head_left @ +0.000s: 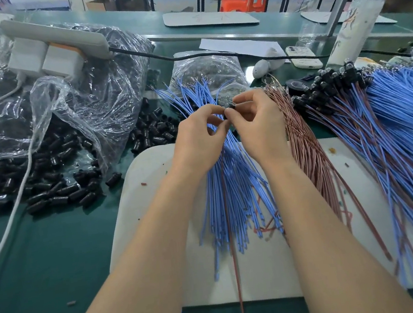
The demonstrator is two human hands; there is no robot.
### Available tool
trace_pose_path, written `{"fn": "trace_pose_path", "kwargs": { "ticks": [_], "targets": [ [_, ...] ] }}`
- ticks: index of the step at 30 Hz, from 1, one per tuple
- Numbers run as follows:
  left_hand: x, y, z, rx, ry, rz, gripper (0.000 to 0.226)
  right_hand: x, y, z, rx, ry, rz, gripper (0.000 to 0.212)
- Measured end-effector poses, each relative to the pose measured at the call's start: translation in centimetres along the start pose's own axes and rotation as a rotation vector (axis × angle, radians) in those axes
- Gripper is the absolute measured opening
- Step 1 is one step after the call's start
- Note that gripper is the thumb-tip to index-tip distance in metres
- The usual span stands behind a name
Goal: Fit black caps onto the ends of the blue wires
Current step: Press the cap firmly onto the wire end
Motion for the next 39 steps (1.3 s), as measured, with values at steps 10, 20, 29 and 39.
{"fn": "trace_pose_path", "kwargs": {
  "ticks": [10,20,29,39],
  "targets": [
    [-1.3,-0.5,0.5,0.068,-0.126,-0.118,0.006,0.1,0.7,-0.1,-0.028,0.012,-0.015,0.015],
    [-0.4,-1.1,0.6,0.111,-0.14,-0.377,0.014,1.7,2.6,-0.9,-0.214,0.087,-0.13,0.009],
    [0.6,-0.9,0.3,0.093,-0.076,-0.408,0.016,1.3,2.3,-1.0,-0.184,0.058,-0.107,0.014],
    [1.2,-0.8,0.1,0.069,-0.015,-0.389,0.016,0.5,1.8,-0.9,-0.134,-0.057,-0.201,0.016]
  ]
}}
Point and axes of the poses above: each hand's wrist, its own z-axis towards the middle knuckle, its own y-axis out of the palm, x = y × z, the point moved 10 cm from there along z, towards the middle knuckle, and after that the axes turned 15 degrees about x, right-handed, at the moved point
